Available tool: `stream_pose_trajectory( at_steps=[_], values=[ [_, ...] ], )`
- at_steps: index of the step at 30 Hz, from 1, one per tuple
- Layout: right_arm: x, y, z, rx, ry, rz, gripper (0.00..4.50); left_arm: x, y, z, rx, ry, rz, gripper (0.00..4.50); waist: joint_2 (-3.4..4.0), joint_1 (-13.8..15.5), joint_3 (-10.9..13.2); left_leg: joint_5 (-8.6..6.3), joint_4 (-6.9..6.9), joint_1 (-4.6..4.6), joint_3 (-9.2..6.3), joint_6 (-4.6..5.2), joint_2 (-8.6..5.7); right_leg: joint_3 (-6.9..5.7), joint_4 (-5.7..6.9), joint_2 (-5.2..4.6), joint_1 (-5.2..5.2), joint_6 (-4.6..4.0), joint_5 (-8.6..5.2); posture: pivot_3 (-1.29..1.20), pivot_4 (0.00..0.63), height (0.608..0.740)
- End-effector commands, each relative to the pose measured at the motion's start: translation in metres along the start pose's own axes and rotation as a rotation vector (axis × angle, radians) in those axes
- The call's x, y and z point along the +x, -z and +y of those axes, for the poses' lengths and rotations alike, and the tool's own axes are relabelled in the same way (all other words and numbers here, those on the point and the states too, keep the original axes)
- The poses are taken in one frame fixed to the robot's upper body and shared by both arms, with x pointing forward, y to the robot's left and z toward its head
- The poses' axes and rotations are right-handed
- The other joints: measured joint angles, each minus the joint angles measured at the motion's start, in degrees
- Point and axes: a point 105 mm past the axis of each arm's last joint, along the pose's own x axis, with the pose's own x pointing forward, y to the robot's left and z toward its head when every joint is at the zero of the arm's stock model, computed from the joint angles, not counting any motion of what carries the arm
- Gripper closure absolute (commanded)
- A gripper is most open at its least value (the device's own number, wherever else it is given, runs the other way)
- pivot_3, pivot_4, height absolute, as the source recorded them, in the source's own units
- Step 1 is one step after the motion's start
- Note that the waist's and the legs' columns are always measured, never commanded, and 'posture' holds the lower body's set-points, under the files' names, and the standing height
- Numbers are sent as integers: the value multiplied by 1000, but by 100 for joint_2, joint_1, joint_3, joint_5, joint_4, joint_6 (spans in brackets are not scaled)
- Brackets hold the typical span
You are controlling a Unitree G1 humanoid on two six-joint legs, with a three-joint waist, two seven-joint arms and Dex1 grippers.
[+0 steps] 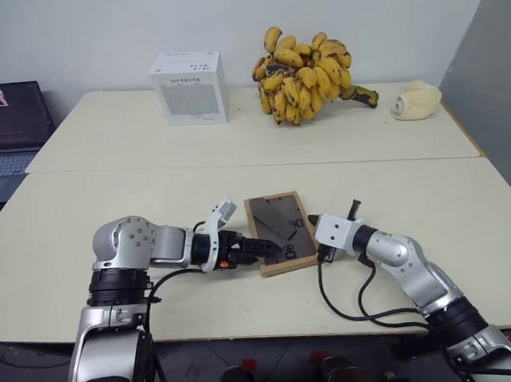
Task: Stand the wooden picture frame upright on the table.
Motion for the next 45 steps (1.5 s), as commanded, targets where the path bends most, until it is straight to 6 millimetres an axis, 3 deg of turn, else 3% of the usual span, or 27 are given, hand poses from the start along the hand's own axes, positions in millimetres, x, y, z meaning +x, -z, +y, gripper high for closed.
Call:
stream_pose_trajectory(
  at_steps=[1, 5, 16, 23, 30, 35, 45],
  values=[
    [-8, 7, -8, -52, 13, -3, 4500, -5, -6, -7, 6, 37, -27, 45, 0, 0, 0, 0, 0, 0, 1, 0, 0, 0, 0, 0, 0, 0, 0, 0, 150, 740],
    [-8, 12, -7, -59, 8, -1, 4500, -3, -5, -8, 5, 44, -27, 45, 0, -1, 0, 0, -4, 0, 1, 0, 1, 0, -2, 0, -1, 0, 0, 0, 150, 740],
    [10, -12, -10, -36, 49, -49, 4500, 0, -16, -11, -9, 48, -78, 45, 0, 1, 1, 1, -5, -2, 2, -1, 0, 1, -1, 0, -5, 0, 0, 0, 150, 740],
    [-30, 12, -11, -184, -66, 15, 4500, -19, 4, -4, 2, 17, -31, 45, 0, 6, 1, 0, -10, -13, 3, -2, -1, 1, -11, -4, -12, 0, 0, 0, 150, 740],
    [-65, 21, 1, -241, -190, 33, 4500, -35, 22, -4, 5, 4, 25, 45, 0, 3, 1, -1, -33, -7, 6, -1, 0, 3, -21, -5, -14, 1, -1, 0, 150, 740],
    [-61, 10, 1, -229, -180, 0, 4500, -25, 25, -8, -7, 20, 29, 45, -1, 5, 1, -1, -30, -7, 9, -1, 0, 6, -19, -5, -15, 22, -13, 0, 150, 740],
    [-38, -33, 11, -195, -165, -118, 4500, -12, 7, 4, -93, -40, -72, 45, -1, 23, 1, 0, -24, -8, 7, -2, -1, 5, -16, -4, -15, 14, -8, 0, 150, 740]
  ],
)
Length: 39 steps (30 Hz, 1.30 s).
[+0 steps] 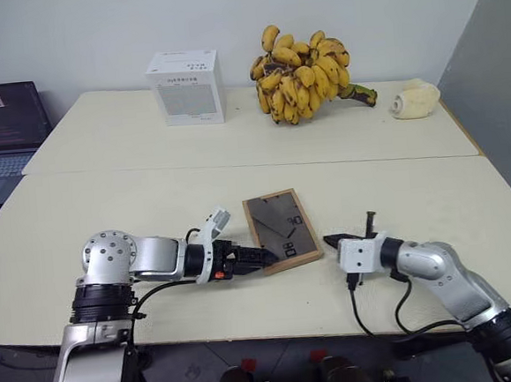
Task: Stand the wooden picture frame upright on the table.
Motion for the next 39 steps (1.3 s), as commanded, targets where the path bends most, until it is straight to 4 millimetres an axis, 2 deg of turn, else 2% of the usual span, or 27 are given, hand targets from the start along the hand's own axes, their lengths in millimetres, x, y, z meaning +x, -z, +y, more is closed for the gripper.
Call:
stream_pose_trajectory(
  at_steps=[1, 10, 16, 19, 27, 32, 39],
  values=[
    [2, -18, -9, -34, 22, -44, 4500, -2, -8, 5, -28, -29, -42, 45, 0, 4, 0, 0, 0, 0, 0, 0, -1, 0, -2, 0, 1, -8, 5, 0, 150, 740],
    [4, -27, -16, -8, 49, -66, 4500, 5, -8, 2, -46, -15, -54, 45, 0, 3, 0, 3, 15, 4, -1, -4, -1, -1, 6, 0, 6, -10, 11, 0, 150, 740],
    [7, -26, -21, 20, 75, -61, 4500, 6, -11, -2, -56, 8, -63, 45, 0, 3, 0, 3, 17, 4, -2, -4, -1, -1, 6, 0, 8, -9, 11, 0, 150, 740],
    [7, -19, -21, 29, 82, -46, 4500, 3, -15, -6, -56, 38, -81, 453, 0, 3, 0, 3, 16, 3, -1, -4, -2, -1, 4, 0, 8, -9, 11, 0, 150, 740],
    [8, -9, -20, 46, 99, -29, 4500, 3, -22, -19, -35, 101, -98, 2228, 0, 1, 0, 2, 12, -4, -1, -4, -2, -1, 0, 0, -1, -10, 11, 0, 150, 740],
    [9, -3, -20, 46, 109, -21, 4500, 4, -25, -24, -37, 127, -119, 3147, -1, 2, 1, 2, 12, -6, -1, -4, -1, -1, -1, 0, -2, -10, 11, 0, 150, 740],
    [7, 4, -24, 36, 126, -2, 4500, 3, -29, -34, -15, 169, -141, 3185, -1, 4, 1, 2, 12, -12, -1, -4, -2, -1, -3, 0, -5, -10, 11, 0, 150, 740]
  ],
)
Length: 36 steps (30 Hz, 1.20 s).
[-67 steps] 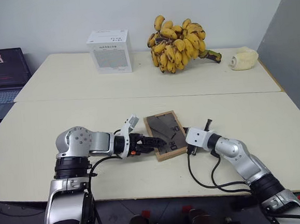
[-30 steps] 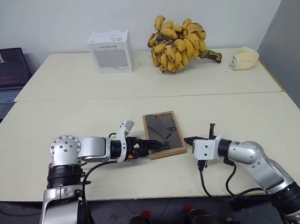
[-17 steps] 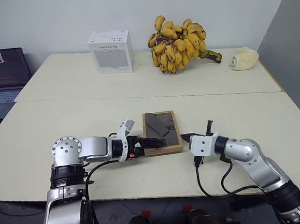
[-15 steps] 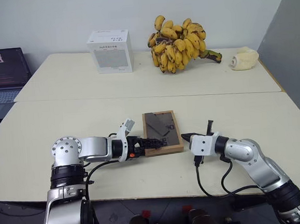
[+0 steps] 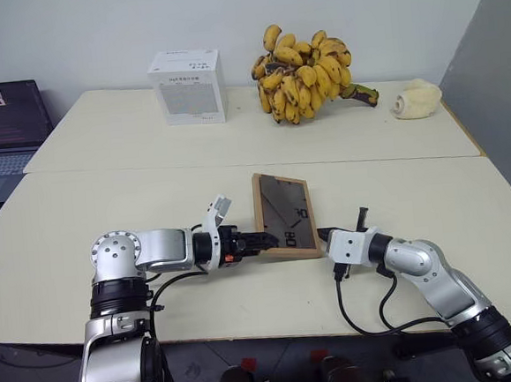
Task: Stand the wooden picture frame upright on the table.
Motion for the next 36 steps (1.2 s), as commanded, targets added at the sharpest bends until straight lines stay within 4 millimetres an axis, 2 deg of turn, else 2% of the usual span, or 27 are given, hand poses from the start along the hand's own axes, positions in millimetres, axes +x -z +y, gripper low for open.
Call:
stream_pose_trajectory(
  at_steps=[1, 7, 12, 15, 20, 23, 25, 28, 29, 30, 36],
  values=[
    [-3, -3, -17, -38, 55, -17, 4500, -1, -9, -20, 56, 62, -37, 3185, 0, 1, 0, 0, 0, 0, 0, 0, 0, 0, 0, 0, 0, 0, 0, 0, 150, 740],
    [-19, 11, -28, -52, 90, 39, 4500, -7, -25, -24, 204, -7, -160, 3185, 0, 19, 1, 0, 1, -8, 0, -1, -1, 0, -1, 0, -8, 0, 0, 0, 150, 740],
    [-37, 20, -38, -24, 146, 95, 4500, -22, -56, -30, 559, -113, -396, 3185, 0, 31, 1, 8, -3, -28, 4, -13, 0, 3, -1, 0, -30, -3, 2, 0, 150, 740],
    [-51, 6, -70, 114, 246, 47, 4500, -26, -65, -46, 803, -118, -516, 3185, 10, 35, 7, 18, -21, -30, 15, -31, 0, 11, -8, -1, -41, -6, 3, 0, 150, 740],
    [-63, -51, -113, 385, 313, -217, 4500, -27, -68, -59, 997, -124, -607, 3185, 11, 61, 9, 8, -24, -36, 14, -13, 2, 9, -17, -1, -41, -6, 3, 0, 150, 740],
    [-70, -84, -138, 506, 331, -375, 3992, -26, -65, -66, 1053, -114, -621, 3185, 12, 68, 9, 7, -33, -38, 13, -11, 4, 7, -25, -1, -43, -7, 4, 0, 150, 740],
    [-72, -98, -145, 555, 322, -435, 3387, -26, -64, -69, 1064, -104, -627, 3185, 12, 81, 10, 7, -39, -41, 10, -10, 4, 4, -34, -1, -43, -7, 4, 0, 150, 740],
    [-69, -121, -157, 612, 310, -530, 2801, -22, -59, -79, 1101, -74, -613, 3185, 14, 109, 11, 6, -45, -52, 7, -9, 4, 0, -39, -1, -54, -7, 4, 0, 150, 740],
    [-68, -126, -159, 628, 303, -551, 2398, -22, -58, -81, 1108, -63, -607, 3185, 14, 116, 11, 7, -46, -59, 8, -9, 3, 1, -38, -1, -62, -8, 4, 0, 150, 740],
    [-65, -129, -160, 636, 297, -560, 2294, -21, -57, -84, 1113, -49, -605, 3185, 14, 117, 11, 7, -46, -61, 8, -9, 4, 0, -37, -1, -66, -8, 5, 0, 150, 740],
    [-45, -136, -152, 614, 247, -568, 890, -22, -49, -102, 1157, 34, -574, 3185, 14, 119, 11, 7, -51, -69, 6, -8, 4, -4, -37, -2, -75, -9, 5, 0, 150, 740]
  ],
)
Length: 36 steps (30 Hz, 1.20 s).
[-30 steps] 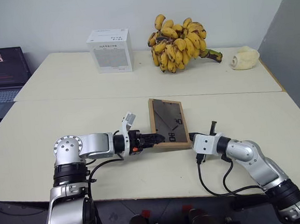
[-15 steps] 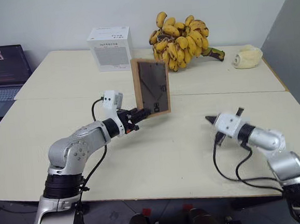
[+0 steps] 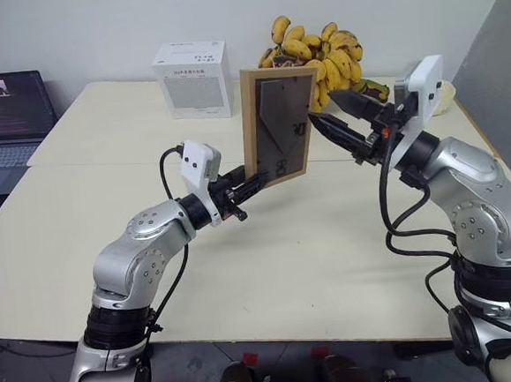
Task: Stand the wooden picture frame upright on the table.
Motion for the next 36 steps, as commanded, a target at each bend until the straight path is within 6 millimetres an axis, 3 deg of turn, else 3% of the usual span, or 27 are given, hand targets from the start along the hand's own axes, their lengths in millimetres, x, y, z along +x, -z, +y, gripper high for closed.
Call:
stream_pose_trajectory(
  at_steps=[1, 11, 18, 27, 36],
  values=[
    [9, -1, 10, -32, -52, -28, 890, 0, -31, -21, 76, 105, -86, 3185, 0, -1, 0, 0, 0, 0, 1, 0, 0, 1, 1, 0, -3, 0, 0, 0, 150, 740],
    [20, 10, 15, -35, -100, -23, 890, 3, -35, -19, 100, 136, -76, 3185, 1, -1, 0, 1, 0, -1, 1, 0, 1, -1, 4, 1, -4, -1, 1, 0, 150, 740],
    [23, 7, 22, -35, -84, -49, 890, 22, -17, 8, 55, 92, -40, 3185, 1, 3, 0, 1, 1, -1, 0, 0, 1, -3, 8, 2, -5, -4, 2, 0, 150, 740],
    [17, 12, 19, -28, -33, -34, 890, 36, -14, 22, 47, 90, -42, 3185, 1, 5, 0, 2, 0, -4, -1, 1, 2, -5, 11, 2, -10, -6, 3, 0, 150, 740],
    [12, 15, 14, -32, 10, -22, 890, 40, -33, 24, 61, 97, -82, 3185, 1, 3, 0, 2, 0, -4, -1, 1, 2, -5, 16, 2, -10, -6, 3, 0, 150, 740]
  ],
)
